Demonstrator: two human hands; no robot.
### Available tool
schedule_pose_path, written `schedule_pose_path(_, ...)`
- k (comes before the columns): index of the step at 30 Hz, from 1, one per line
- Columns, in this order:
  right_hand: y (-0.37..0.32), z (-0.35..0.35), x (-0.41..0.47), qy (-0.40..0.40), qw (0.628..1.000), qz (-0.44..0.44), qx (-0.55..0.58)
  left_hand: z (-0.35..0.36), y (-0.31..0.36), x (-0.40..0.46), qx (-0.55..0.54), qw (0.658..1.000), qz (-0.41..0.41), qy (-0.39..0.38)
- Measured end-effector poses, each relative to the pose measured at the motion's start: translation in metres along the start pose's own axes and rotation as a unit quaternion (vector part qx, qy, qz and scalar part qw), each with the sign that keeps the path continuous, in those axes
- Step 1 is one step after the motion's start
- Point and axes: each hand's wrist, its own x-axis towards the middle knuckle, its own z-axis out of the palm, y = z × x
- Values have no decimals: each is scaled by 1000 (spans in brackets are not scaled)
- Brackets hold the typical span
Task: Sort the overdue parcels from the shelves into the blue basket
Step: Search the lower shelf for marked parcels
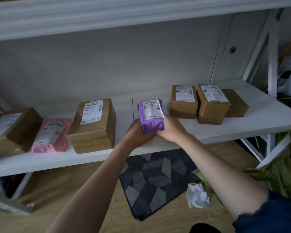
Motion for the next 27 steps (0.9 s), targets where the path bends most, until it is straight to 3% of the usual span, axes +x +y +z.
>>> schedule_pose_path(8, -15, 21, -69, 64, 996, -22, 53, 8, -12, -77, 83, 993, 13, 81)
schedule_pose_path(16, -42, 21, -144, 179, 960, -125, 176, 2, 6, -141, 43, 958, 168, 227)
schedule_pose_path(27, -45, 10, -143, 190, 958, -132, 173, 1, 12, -143, 25, 963, 154, 219)
